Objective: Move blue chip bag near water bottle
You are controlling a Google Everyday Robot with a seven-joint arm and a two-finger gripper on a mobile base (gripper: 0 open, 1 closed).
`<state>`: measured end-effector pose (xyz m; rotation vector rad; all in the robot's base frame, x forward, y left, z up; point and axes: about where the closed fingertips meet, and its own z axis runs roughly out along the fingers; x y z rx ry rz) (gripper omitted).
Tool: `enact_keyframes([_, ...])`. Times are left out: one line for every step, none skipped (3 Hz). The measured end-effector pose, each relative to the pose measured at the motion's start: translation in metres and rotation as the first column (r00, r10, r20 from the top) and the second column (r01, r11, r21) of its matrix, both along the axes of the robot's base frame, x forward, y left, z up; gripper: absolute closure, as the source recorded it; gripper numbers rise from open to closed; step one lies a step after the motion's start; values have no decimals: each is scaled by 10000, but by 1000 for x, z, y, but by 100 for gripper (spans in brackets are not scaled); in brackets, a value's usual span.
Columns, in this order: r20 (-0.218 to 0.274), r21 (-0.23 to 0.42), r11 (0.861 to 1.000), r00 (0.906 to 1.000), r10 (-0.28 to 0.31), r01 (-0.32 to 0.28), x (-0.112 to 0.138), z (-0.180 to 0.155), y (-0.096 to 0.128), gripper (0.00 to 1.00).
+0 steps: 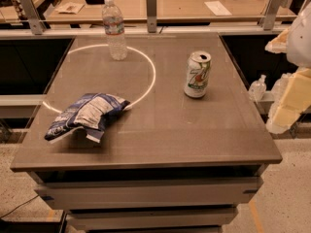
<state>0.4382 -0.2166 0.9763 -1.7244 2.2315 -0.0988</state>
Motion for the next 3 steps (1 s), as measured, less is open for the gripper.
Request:
enact_keyframes([3, 1, 10000, 10000, 4, -4, 0, 0, 0, 0])
enact_keyframes([164, 27, 9998, 9996, 211, -212, -7, 5, 5, 0])
enact_keyframes([175, 397, 9867, 9875, 1569, -1575, -36, 9, 36, 0])
